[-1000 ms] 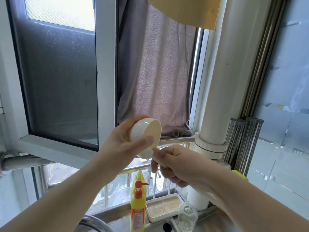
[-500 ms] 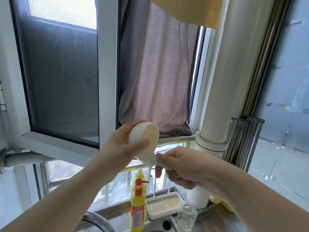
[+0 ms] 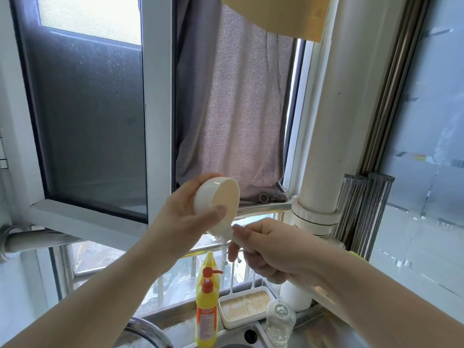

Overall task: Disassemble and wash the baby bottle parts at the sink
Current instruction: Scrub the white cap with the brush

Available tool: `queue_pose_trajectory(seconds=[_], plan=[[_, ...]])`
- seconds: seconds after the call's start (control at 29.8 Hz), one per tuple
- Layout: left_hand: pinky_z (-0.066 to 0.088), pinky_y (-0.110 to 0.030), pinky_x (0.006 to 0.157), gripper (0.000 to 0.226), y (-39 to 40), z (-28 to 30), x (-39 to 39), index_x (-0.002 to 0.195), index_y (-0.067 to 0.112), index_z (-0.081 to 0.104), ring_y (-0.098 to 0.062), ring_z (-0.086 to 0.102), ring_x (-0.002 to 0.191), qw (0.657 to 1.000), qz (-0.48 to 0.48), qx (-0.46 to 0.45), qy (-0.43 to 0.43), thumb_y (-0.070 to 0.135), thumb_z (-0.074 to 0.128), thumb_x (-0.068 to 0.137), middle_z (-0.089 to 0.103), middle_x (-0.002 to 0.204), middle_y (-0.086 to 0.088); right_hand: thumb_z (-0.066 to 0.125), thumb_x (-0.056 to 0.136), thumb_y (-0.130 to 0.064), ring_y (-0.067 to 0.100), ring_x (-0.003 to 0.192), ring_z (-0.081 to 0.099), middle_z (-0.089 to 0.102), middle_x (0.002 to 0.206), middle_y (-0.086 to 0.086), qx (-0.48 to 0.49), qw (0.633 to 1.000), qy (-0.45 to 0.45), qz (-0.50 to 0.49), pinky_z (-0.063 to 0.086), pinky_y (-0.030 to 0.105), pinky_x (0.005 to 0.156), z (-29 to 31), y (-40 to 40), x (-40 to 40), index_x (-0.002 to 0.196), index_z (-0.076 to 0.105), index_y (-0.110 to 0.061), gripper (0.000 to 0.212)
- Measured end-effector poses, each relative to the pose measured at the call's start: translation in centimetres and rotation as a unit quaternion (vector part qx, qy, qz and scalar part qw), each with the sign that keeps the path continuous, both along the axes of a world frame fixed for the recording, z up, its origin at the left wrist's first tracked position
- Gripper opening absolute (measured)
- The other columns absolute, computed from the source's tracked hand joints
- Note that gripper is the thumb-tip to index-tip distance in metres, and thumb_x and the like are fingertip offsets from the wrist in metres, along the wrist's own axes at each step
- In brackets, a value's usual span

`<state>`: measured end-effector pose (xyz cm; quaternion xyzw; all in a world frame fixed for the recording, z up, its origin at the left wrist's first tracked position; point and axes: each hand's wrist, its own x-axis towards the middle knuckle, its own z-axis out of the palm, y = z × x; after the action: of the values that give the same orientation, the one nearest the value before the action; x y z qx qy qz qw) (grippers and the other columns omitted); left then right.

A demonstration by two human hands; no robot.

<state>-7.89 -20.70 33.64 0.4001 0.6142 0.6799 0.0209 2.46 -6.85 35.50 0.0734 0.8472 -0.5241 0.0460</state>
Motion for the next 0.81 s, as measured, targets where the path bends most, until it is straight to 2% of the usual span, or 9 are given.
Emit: queue_pose_trajectory(seconds=[0.13,0.24,0.34,0.5,0.54,0.6,0.67,0.71,0.81], plan=[[0.057,-0.028,0.074,0.070,0.2,-1.3,0.0,0.123,0.047,0.041,-0.009,0.061,0.090,0.995,0.034,-0.074,0.052,0.030,0.080,0.067,0.051,0.110,0.012,0.040,0.096,-0.044,0.004,0.033,0.028,0.038,0.046,-0.006,0.032,0.997,0.054,-0.050,0.023,0.016,0.034,0.2,0.3,0.0,0.074,0.060,-0.012,0.043],[0.057,-0.025,0.071,0.078,0.0,-1.4,0.2,0.116,0.053,0.042,-0.004,0.059,0.095,0.992,0.051,-0.060,0.100,0.039,0.084,0.052,0.050,0.113,0.018,0.040,0.096,-0.044,0.005,0.034,0.026,0.034,0.046,-0.005,-0.071,0.994,0.052,-0.062,0.019,0.014,0.035,0.5,-0.5,0.1,0.067,0.055,-0.014,0.045],[0.056,-0.022,0.063,0.083,-0.1,-0.8,0.6,0.105,0.057,0.040,0.001,0.061,0.088,0.990,0.031,-0.072,0.119,0.039,0.090,0.041,0.051,0.102,0.025,0.042,0.095,-0.046,0.004,0.035,0.031,0.042,0.048,-0.006,0.018,0.994,0.084,-0.068,0.025,0.016,0.036,-0.1,-0.6,0.1,0.068,0.059,-0.018,0.042],[0.056,-0.034,0.058,0.043,-0.9,1.3,1.1,0.096,0.030,0.049,-0.022,0.066,0.067,0.990,-0.097,-0.038,-0.100,0.025,0.074,0.061,0.056,0.103,-0.010,0.039,0.095,-0.047,-0.003,0.045,0.046,0.051,0.048,-0.014,0.253,0.947,0.189,-0.063,0.036,0.008,0.050,0.5,-0.3,0.5,0.065,0.054,-0.027,0.039],[0.055,-0.033,0.056,0.042,-0.8,1.4,1.0,0.098,0.026,0.051,-0.021,0.065,0.067,0.989,-0.088,-0.051,-0.106,0.027,0.071,0.062,0.057,0.100,-0.010,0.039,0.095,-0.047,-0.002,0.048,0.048,0.053,0.050,-0.014,0.327,0.921,0.203,-0.059,0.038,0.010,0.051,0.4,-0.4,0.7,0.066,0.052,-0.027,0.038],[0.054,-0.031,0.056,0.043,-0.7,1.3,0.9,0.101,0.025,0.059,-0.022,0.066,0.070,0.990,-0.060,-0.079,-0.103,0.031,0.071,0.059,0.061,0.097,-0.010,0.046,0.094,-0.046,0.008,0.048,0.051,0.054,0.054,-0.008,0.564,0.775,0.266,-0.101,0.041,0.023,0.047,-0.1,0.2,0.7,0.067,0.053,-0.024,0.035],[0.056,-0.032,0.059,0.043,-0.6,1.2,1.1,0.098,0.027,0.065,-0.023,0.068,0.073,0.989,-0.047,-0.073,-0.116,0.033,0.072,0.057,0.065,0.096,-0.011,0.051,0.091,-0.041,0.014,0.039,0.046,0.049,0.050,-0.005,0.662,0.648,0.336,-0.171,0.027,0.021,0.039,-0.5,0.6,0.6,0.063,0.053,-0.020,0.035],[0.056,-0.032,0.059,0.041,-0.6,1.2,1.1,0.098,0.028,0.066,-0.021,0.068,0.073,0.990,-0.046,-0.061,-0.116,0.032,0.074,0.057,0.066,0.096,-0.010,0.047,0.092,-0.040,0.014,0.038,0.045,0.048,0.050,-0.005,0.666,0.627,0.358,-0.187,0.026,0.021,0.039,-0.8,0.5,0.6,0.064,0.053,-0.020,0.035],[0.056,-0.030,0.061,0.039,-0.3,1.0,1.2,0.097,0.031,0.068,-0.015,0.068,0.071,0.996,-0.031,-0.039,-0.079,0.023,0.083,0.062,0.066,0.095,-0.004,0.039,0.097,-0.045,0.008,0.048,0.050,0.053,0.058,-0.007,0.485,0.809,0.304,-0.136,0.041,0.021,0.046,-1.3,-0.2,-0.1,0.074,0.059,-0.020,0.040]])
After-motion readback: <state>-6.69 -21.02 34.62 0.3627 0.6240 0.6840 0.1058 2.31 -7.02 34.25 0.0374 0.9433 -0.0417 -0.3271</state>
